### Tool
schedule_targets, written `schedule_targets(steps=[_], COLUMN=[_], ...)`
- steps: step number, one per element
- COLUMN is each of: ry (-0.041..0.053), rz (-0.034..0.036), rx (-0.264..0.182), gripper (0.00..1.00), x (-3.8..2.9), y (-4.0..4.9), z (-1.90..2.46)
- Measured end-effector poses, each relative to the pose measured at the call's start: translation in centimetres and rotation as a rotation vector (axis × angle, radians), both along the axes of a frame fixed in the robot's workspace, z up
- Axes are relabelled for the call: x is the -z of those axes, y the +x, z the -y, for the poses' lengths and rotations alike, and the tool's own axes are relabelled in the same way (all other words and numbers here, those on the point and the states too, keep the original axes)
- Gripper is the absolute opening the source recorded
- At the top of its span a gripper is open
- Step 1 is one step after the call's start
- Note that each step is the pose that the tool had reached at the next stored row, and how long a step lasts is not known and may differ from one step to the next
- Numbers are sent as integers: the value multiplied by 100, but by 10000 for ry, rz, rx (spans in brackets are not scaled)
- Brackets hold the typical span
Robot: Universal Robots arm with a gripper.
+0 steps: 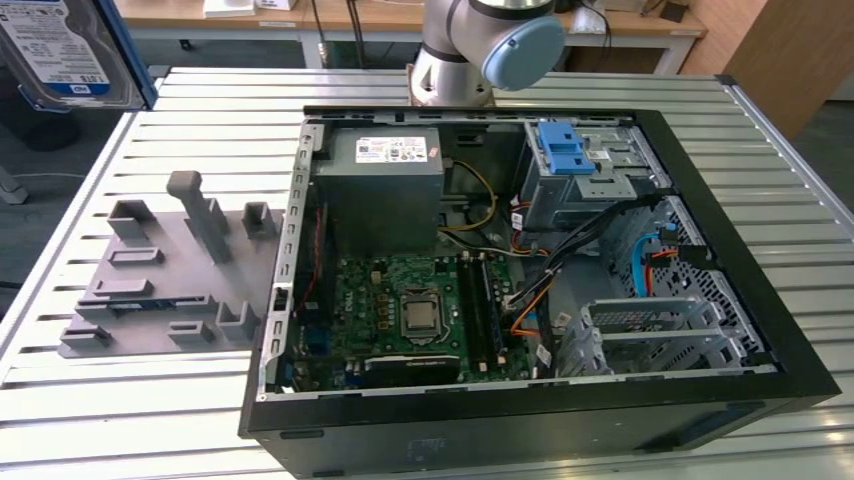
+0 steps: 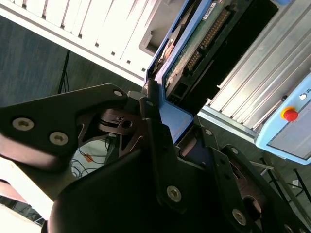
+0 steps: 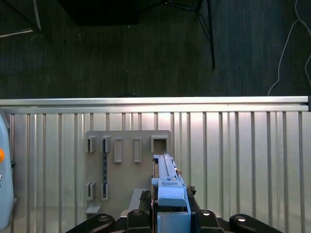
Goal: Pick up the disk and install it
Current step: 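Pick up the disk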
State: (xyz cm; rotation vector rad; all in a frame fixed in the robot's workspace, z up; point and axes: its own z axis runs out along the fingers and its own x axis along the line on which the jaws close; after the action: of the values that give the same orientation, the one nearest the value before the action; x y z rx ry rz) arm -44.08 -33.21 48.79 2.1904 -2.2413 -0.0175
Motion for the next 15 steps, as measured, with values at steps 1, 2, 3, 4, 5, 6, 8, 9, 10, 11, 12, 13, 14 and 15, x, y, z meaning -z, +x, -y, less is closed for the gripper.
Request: schedule_targets(steps=[1,2,3,4,5,6,8,9,10,11,12,13,14,15], ry=[0,1,2,3,4,4,5,5,5,6,6,6,6,6], rz=[0,1,0,0,1,0,1,1,1,1,2,1,1,1], rx=[0,0,1,1,1,1,2,1,0,1,3,2,1,0], gripper=[36,36,36,36,36,36,36,36,36,36,36,36,36,36], x=[0,0,0,0,1,0,0,1,1,1,1,0,0,1], y=[0,0,1,0,1,1,0,0,0,1,3,8,14,20], z=[11,28,47,66,86,107,144,160,170,173,172,173,173,174])
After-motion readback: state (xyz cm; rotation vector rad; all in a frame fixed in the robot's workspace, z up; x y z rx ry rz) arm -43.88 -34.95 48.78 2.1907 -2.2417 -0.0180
